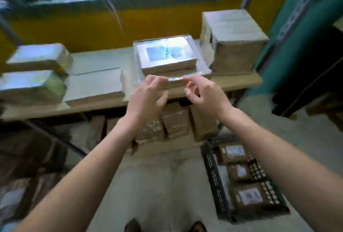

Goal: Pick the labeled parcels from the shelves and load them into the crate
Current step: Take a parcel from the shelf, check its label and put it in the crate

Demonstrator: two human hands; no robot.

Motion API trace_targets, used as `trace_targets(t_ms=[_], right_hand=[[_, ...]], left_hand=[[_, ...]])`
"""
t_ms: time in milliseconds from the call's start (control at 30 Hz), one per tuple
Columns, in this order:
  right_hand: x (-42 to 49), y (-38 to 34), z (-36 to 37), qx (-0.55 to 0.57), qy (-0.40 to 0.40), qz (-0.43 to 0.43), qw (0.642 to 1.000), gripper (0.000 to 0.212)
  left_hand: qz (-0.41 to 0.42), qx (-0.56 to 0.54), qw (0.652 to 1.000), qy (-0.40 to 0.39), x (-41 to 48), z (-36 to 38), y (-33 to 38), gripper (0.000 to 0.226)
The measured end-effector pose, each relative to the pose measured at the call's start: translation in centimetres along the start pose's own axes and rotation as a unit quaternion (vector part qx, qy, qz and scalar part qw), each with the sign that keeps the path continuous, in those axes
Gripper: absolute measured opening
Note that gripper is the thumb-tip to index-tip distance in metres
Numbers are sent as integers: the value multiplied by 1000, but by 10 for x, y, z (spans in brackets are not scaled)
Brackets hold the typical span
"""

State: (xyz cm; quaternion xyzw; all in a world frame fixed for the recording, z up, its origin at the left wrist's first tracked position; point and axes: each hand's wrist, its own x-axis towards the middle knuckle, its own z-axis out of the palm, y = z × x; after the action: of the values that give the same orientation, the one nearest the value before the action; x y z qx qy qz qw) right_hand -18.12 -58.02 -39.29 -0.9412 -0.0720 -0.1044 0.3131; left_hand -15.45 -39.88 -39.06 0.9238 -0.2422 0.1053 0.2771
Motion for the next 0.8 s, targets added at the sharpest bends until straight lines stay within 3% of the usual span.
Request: trace_targets(t_ms=[167, 400, 533, 667, 800], right_hand=[[55, -90, 91, -34, -120, -67, 990, 49], [84, -132, 207, -159, -269, -9, 950, 63], [85, -132, 236, -232, -299, -10, 925, 66], [107, -127, 247, -263, -251, -69, 929, 71], [145, -112, 251, -291, -237, -53, 925, 85]], left_hand=[[-124, 55, 991, -12, -45, -81, -115, 35], [-157, 121, 976, -95, -85, -116, -232, 48], [-118, 124, 974, -150, -84, -109, -265, 49], [-45, 140, 979, -144, -62, -95, -285, 56], [-81, 175, 965, -177, -31, -76, -303, 67]])
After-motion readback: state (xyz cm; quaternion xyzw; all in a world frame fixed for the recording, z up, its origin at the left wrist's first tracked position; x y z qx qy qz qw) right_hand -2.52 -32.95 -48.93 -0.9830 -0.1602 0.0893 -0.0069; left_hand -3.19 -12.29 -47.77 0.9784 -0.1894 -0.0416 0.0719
